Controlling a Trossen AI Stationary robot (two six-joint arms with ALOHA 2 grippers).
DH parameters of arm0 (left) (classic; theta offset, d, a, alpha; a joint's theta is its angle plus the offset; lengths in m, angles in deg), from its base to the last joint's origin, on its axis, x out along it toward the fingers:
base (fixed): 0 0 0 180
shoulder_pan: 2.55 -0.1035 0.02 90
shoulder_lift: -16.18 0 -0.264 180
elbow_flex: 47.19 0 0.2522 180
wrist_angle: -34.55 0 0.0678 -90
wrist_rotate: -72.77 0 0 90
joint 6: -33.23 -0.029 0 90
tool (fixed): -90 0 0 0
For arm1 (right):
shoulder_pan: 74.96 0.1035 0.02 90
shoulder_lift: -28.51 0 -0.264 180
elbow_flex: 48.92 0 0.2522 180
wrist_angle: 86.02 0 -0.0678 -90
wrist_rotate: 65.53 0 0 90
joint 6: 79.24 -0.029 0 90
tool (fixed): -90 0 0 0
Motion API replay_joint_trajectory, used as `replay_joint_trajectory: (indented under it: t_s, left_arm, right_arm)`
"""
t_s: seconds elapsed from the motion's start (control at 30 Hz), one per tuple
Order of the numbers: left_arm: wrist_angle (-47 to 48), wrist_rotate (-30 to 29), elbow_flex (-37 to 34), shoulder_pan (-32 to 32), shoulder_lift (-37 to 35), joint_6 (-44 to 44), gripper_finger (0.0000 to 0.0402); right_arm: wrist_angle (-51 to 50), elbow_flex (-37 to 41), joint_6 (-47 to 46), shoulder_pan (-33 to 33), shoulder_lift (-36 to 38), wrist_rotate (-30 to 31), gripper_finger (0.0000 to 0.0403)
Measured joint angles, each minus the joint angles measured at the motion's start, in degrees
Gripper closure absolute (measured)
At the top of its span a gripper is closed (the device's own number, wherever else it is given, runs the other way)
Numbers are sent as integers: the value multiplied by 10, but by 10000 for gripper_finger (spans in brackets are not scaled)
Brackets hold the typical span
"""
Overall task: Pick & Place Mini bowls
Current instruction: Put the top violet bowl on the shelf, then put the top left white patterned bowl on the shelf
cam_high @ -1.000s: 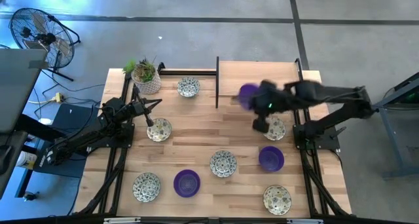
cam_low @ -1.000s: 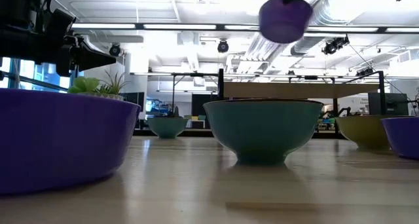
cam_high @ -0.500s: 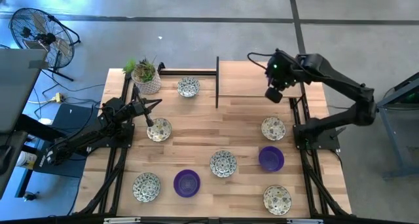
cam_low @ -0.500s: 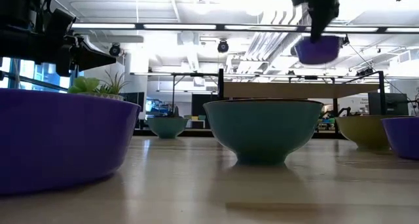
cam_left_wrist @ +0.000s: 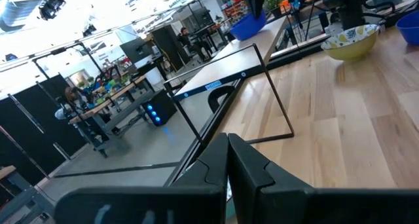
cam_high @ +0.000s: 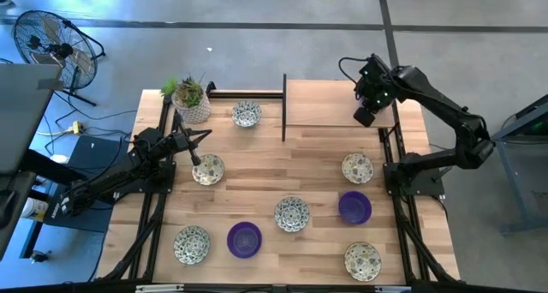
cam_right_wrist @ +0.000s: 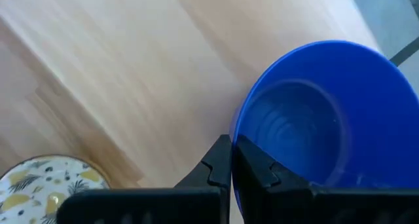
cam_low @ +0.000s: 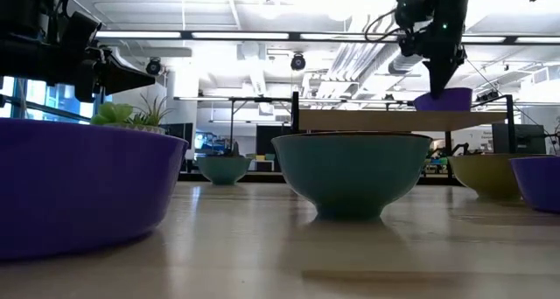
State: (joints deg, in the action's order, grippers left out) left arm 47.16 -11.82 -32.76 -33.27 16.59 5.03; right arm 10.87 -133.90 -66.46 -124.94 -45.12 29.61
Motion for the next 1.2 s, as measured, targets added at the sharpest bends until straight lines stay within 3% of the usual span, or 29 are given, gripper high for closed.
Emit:
replay_joint_trajectory:
  t_s: [0.33,0.77,1.07,1.2]
  left_arm:
    - [0,0,0,0,0,0,401]
    - [0,-1,0,0,0,0,401]
    - [0,-4,0,0,0,2,401]
    - [0,4,0,0,0,34,401]
  right_arm:
    - [27,0,8,-14,0,-40,400]
    - [26,1,9,-14,0,-11,388]
    - [27,1,-7,-14,4,-4,312]
    - [19,1,-16,-8,33,-41,299]
